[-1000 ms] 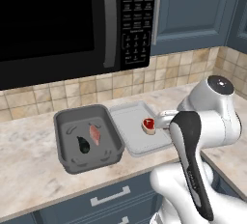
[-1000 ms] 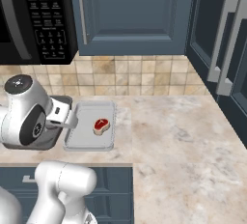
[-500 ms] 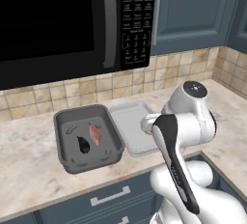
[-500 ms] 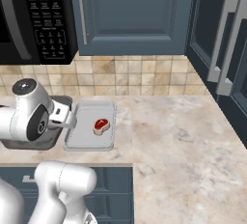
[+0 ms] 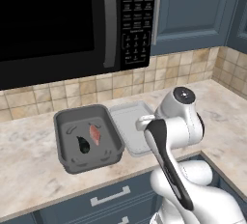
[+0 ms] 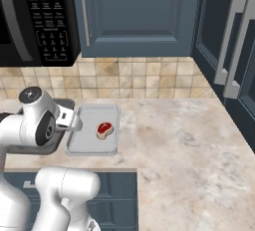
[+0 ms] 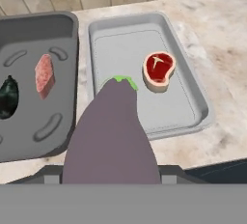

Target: Place one eggplant and one steak in each tupperware on the nearby counter, to pack two identical lunches.

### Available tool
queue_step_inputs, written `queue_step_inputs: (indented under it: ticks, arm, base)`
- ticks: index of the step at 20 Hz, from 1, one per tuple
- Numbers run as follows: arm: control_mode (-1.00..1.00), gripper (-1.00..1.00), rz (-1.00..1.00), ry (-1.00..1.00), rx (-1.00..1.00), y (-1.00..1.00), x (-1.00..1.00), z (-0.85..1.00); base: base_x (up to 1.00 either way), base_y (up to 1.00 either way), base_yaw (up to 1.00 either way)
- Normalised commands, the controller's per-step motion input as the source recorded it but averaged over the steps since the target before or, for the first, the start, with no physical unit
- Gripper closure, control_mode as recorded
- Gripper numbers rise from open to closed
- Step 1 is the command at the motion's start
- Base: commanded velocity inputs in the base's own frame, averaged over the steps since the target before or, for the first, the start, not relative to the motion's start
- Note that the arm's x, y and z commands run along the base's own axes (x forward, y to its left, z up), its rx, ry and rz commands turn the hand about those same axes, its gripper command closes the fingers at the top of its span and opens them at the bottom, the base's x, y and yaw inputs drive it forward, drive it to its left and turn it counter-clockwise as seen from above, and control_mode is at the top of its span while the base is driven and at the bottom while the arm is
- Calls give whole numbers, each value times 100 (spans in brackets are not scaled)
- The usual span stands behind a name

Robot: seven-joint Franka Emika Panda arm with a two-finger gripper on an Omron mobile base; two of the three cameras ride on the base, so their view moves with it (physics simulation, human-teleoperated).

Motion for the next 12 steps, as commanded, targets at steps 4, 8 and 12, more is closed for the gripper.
queue_step_inputs:
  ticks: [4, 8, 12]
  arm:
    - [-100, 100, 0, -13, 0, 0, 17, -48]
    - [-100, 100, 0, -7, 0, 0, 15, -39]
    - [-100, 100, 0, -1, 0, -3, 27, -38]
  base:
    - [0, 0, 0]
    - [0, 0, 0]
    - [0, 0, 0]
